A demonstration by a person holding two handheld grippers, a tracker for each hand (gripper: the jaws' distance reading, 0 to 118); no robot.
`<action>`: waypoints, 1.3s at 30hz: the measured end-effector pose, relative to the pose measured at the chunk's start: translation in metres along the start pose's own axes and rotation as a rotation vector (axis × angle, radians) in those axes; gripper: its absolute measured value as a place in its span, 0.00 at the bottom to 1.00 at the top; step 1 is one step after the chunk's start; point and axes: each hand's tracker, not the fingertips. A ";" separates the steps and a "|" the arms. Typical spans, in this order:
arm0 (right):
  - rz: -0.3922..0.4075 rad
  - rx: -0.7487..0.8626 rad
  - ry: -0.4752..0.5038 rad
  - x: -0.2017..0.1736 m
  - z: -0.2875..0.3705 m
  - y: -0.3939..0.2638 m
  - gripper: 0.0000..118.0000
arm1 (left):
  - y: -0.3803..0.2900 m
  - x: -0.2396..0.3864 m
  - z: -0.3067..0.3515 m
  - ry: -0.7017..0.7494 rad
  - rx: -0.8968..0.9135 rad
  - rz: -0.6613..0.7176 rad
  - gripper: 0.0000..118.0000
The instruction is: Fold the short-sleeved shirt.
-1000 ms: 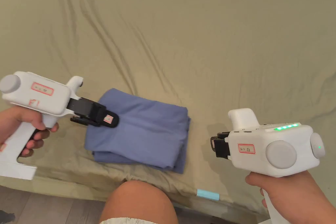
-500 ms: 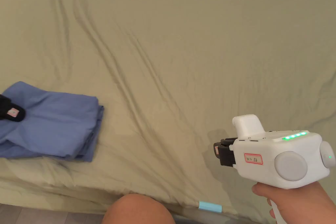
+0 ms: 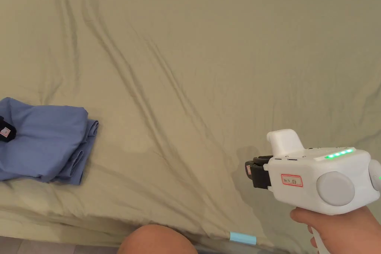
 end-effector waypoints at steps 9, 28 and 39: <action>0.003 0.070 0.005 0.005 0.023 0.001 0.00 | -0.036 0.038 0.074 0.018 0.286 -0.044 0.89; 0.003 0.958 -0.345 0.068 0.304 -0.044 0.22 | -0.162 0.453 0.170 0.100 1.286 -0.306 0.92; -0.029 1.161 -0.479 0.087 0.394 -0.079 1.00 | -0.199 0.524 0.206 0.080 1.439 -0.275 0.95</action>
